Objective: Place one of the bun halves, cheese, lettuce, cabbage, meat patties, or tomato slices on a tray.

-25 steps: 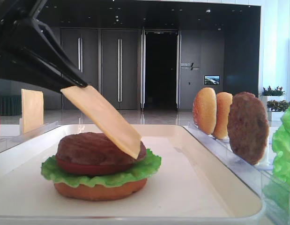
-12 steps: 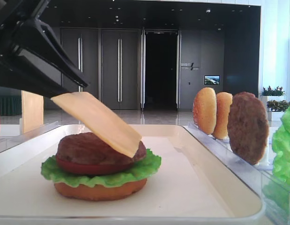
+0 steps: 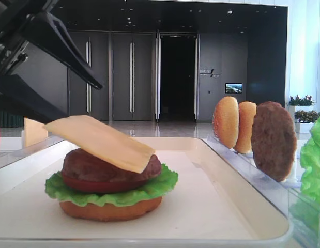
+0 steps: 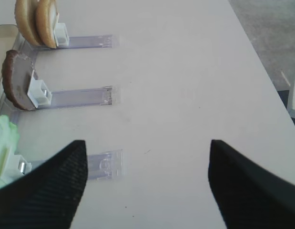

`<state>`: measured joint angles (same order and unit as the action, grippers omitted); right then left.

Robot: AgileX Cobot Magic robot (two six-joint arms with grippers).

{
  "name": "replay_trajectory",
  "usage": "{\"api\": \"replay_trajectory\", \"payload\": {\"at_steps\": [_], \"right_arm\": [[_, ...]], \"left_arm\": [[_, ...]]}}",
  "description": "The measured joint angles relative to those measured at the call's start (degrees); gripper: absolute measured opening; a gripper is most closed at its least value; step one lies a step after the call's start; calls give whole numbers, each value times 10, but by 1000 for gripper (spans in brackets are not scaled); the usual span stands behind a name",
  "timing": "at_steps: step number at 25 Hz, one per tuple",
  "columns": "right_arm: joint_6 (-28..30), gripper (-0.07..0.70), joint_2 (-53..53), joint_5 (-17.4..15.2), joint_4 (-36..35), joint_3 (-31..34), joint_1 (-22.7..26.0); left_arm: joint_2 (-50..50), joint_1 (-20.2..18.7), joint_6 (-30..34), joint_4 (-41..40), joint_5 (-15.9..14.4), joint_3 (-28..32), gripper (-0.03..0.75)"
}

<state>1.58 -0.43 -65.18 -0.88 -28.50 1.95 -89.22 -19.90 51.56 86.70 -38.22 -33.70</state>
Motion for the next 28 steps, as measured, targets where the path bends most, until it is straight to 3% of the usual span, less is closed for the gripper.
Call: {"api": "replay_trajectory", "payload": {"at_steps": [7,21,28], "right_arm": [[0,531,0,0,0,0,0],[0,531,0,0,0,0,0],[0,531,0,0,0,0,0]], "left_arm": [[0,0,0,-14,2,0,501],[26,0,-35,-64,28,0,509],[60,0,-122,-163,22,-30,510]]}}
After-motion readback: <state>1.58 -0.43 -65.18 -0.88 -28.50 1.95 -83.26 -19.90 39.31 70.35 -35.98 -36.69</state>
